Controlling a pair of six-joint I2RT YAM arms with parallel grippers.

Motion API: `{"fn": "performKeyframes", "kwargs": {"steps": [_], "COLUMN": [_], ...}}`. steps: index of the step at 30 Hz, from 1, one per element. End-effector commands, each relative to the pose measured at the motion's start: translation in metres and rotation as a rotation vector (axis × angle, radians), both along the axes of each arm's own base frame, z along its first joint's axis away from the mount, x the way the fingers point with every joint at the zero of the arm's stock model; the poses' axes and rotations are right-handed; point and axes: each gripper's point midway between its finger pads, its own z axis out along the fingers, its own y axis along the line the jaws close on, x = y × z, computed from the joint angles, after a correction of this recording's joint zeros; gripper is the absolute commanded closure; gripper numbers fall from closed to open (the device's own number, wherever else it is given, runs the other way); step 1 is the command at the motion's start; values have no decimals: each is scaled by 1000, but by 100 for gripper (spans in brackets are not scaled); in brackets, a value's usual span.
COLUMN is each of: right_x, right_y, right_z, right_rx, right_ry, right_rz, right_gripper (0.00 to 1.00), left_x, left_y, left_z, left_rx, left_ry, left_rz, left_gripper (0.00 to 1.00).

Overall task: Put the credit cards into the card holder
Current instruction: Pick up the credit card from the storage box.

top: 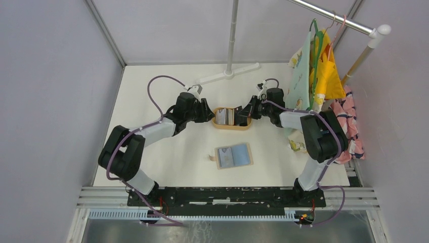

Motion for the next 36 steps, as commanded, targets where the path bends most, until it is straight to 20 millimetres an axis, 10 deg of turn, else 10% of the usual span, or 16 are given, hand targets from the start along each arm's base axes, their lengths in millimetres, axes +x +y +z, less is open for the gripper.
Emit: {"fn": "performKeyframes", "kwargs": {"steps": [1, 14, 21, 31, 36], "right_x": [8, -36, -110, -152, -166], "right_y": [-8, -9, -1, -5, -8], "right_z": [31, 104, 155, 158, 155], "right_rx": [-35, -39, 87, 96, 98], "right_ry": [-131, -519, -870, -1008, -1044], "right_rz": [-6, 191, 449, 605, 640], "right_gripper": [100, 100, 100, 100, 100], "left_x": [0, -53, -90, -138, -127], "left_y": [4, -1, -24, 4, 17], "left_z": [44, 150, 152, 210, 214], "left_rx": [-45, -352, -505, -576, -518], "left_ry": [-115, -373, -312, -601, -583], "left_rz": [12, -98, -290, -318, -212], "left_gripper": [55, 5, 3, 2, 0]}}
